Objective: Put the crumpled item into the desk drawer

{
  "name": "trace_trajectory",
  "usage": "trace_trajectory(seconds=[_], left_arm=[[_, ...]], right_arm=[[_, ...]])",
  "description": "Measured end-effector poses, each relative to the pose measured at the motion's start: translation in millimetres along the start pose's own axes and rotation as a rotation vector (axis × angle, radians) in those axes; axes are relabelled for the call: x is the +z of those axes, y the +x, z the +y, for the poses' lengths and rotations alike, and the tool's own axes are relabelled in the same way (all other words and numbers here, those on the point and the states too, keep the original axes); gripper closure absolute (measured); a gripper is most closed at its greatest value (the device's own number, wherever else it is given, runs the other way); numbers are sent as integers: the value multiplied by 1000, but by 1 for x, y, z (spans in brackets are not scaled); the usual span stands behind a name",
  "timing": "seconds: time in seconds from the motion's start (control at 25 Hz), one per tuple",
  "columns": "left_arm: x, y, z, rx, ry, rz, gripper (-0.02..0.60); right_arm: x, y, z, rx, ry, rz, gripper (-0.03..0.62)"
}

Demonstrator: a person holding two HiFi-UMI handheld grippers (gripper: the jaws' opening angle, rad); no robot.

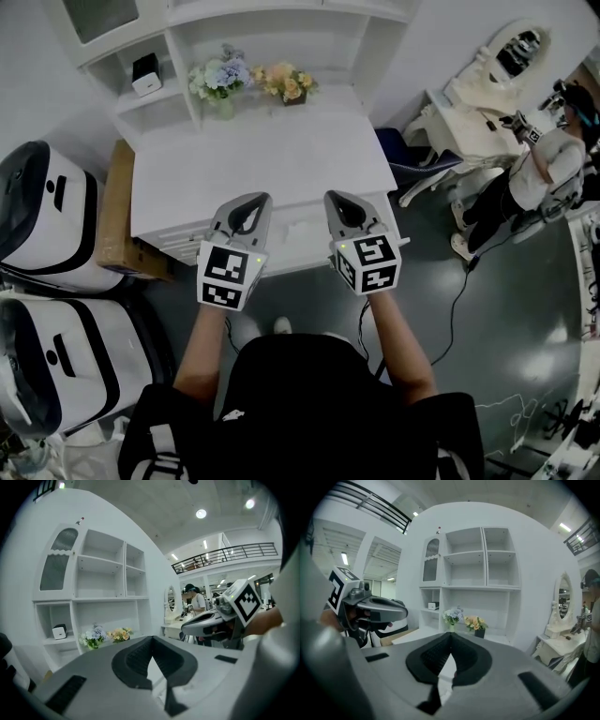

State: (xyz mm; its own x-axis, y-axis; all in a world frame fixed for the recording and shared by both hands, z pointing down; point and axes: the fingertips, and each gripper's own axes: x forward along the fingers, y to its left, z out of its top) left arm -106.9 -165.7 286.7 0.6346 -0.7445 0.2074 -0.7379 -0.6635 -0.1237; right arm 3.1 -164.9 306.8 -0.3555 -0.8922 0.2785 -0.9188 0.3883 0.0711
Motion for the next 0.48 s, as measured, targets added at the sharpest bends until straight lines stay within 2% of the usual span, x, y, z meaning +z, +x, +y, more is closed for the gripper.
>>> trace_trajectory(seconds=[0.48], left_arm=[[19,-22,-47,30,-7,-10,575]], right_arm=[[18,-56,-4,14,-6,-78,599]])
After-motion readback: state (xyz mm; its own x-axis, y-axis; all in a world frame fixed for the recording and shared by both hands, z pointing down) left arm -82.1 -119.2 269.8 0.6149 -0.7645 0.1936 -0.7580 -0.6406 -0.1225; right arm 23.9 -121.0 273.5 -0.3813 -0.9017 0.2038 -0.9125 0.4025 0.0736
